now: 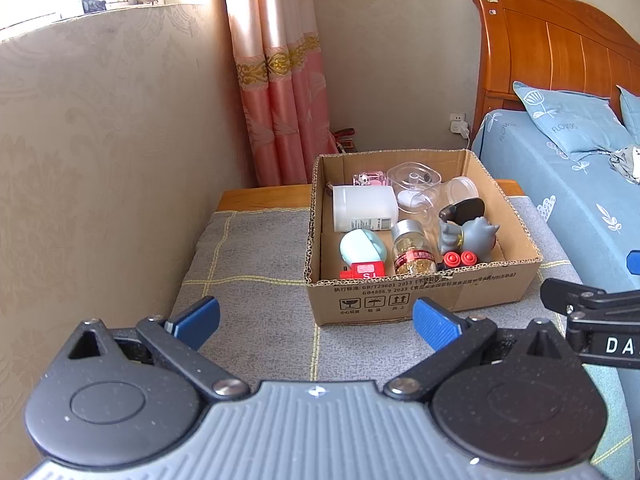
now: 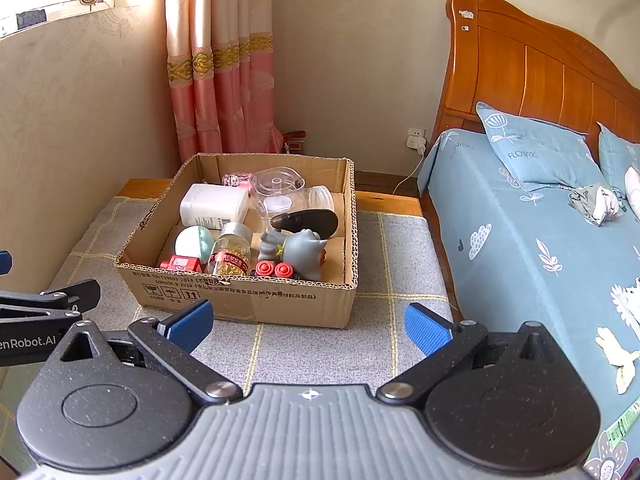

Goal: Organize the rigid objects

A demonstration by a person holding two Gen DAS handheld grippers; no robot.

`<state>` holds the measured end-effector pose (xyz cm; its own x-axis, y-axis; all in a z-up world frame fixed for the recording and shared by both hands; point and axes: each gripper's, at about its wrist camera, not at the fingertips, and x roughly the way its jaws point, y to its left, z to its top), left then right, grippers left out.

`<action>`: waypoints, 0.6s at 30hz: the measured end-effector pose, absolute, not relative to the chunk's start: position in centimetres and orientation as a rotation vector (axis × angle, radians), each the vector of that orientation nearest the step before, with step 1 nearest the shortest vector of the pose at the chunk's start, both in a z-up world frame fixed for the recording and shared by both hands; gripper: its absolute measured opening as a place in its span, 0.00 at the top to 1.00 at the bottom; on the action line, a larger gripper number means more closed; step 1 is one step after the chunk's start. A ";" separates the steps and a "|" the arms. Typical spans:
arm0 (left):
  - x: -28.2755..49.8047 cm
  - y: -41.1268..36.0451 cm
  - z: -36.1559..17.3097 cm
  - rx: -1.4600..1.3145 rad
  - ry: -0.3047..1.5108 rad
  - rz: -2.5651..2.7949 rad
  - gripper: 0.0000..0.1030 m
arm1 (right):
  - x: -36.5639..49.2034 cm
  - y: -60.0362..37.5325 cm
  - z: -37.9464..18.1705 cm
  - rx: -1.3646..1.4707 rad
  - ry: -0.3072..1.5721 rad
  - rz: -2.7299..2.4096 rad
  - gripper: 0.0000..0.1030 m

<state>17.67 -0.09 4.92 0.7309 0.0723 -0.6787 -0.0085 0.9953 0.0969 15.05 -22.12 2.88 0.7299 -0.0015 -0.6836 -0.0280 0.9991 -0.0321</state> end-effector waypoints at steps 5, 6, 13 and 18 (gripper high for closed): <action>17.7 -0.1 4.9 0.090 0.750 0.044 0.01 | 15.0 -22.1 3.0 -0.043 0.750 0.015 0.00; 17.7 -0.1 4.9 0.090 0.750 0.044 0.01 | 15.0 -22.1 3.0 -0.043 0.750 0.016 0.00; 17.7 -0.1 4.9 0.090 0.750 0.044 0.01 | 14.9 -22.1 3.0 -0.047 0.748 0.017 0.00; 17.6 0.0 5.0 0.091 0.748 0.045 0.01 | 14.8 -22.2 3.1 -0.047 0.746 0.017 0.00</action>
<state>17.63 -0.04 4.97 0.7322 0.0727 -0.6772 -0.0081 0.9951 0.0981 14.82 -22.16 3.08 0.7343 -0.0011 -0.6788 -0.0322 0.9988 -0.0364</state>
